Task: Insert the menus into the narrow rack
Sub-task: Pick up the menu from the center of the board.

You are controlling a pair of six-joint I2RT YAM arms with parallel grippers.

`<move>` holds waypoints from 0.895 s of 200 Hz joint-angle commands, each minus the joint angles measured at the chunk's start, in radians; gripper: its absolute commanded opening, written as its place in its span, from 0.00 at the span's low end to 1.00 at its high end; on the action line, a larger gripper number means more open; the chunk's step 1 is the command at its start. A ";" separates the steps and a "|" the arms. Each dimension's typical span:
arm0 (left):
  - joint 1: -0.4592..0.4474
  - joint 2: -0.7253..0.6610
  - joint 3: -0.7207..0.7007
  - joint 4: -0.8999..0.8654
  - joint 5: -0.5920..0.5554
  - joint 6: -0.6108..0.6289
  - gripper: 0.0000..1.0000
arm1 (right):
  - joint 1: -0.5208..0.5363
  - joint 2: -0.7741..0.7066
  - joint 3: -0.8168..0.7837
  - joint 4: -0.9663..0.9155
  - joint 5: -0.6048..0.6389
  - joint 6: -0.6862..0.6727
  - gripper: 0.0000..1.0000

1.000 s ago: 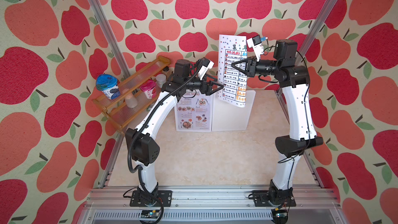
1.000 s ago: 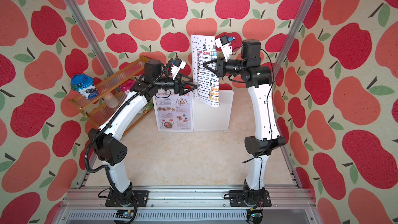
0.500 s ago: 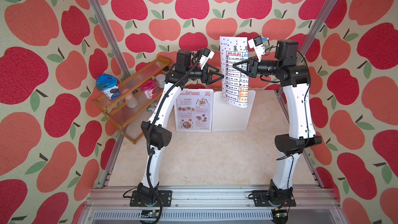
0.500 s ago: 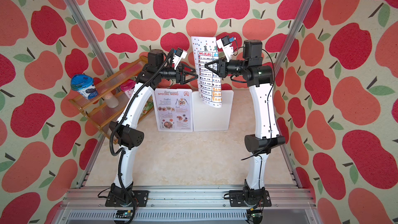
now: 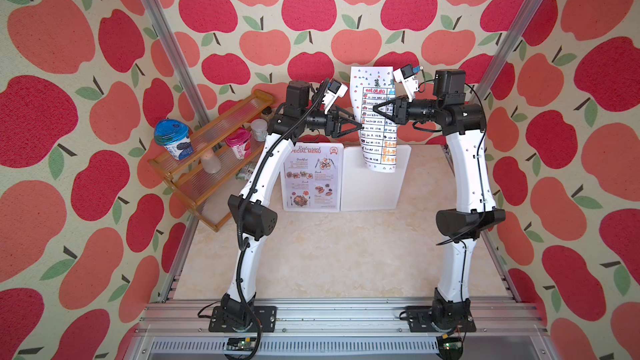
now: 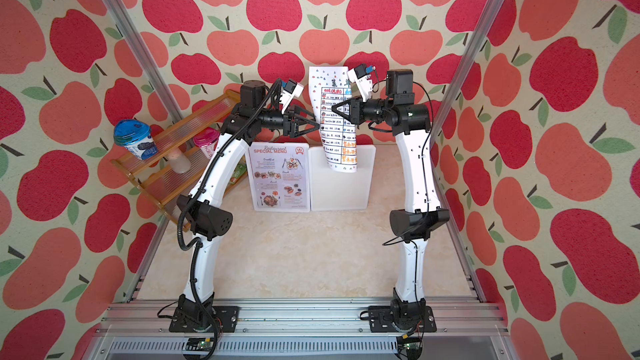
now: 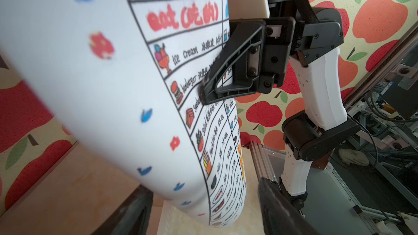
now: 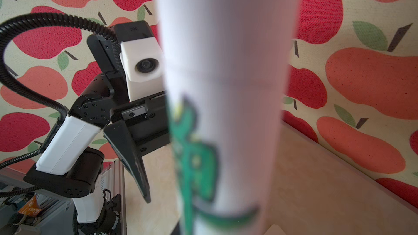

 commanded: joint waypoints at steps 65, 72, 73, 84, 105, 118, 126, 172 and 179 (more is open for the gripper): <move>0.009 0.021 0.027 0.075 -0.004 -0.017 0.72 | -0.003 -0.054 0.025 -0.003 -0.059 0.008 0.18; 0.010 0.021 0.028 0.080 -0.008 -0.017 0.73 | -0.003 -0.066 0.015 -0.002 -0.061 0.004 0.18; 0.011 0.020 0.028 0.081 -0.008 -0.017 0.73 | -0.002 -0.068 0.013 -0.002 -0.061 0.003 0.18; 0.015 0.021 0.028 0.094 -0.010 -0.022 0.74 | -0.004 -0.087 -0.011 0.002 -0.061 -0.006 0.18; 0.016 0.022 0.028 0.134 -0.001 -0.047 0.74 | -0.006 -0.110 -0.044 0.005 -0.053 -0.015 0.18; 0.011 0.026 0.032 0.153 0.007 -0.061 0.74 | -0.006 -0.105 -0.044 0.003 -0.049 -0.015 0.18; 0.005 0.029 0.038 0.152 0.011 -0.062 0.73 | -0.006 -0.101 -0.044 0.004 -0.044 -0.016 0.18; -0.016 0.015 0.045 0.093 0.031 -0.024 0.51 | -0.009 -0.060 -0.010 -0.003 -0.005 -0.019 0.19; -0.019 0.012 0.045 0.085 0.033 -0.020 0.49 | -0.009 -0.050 -0.005 -0.005 -0.003 -0.018 0.19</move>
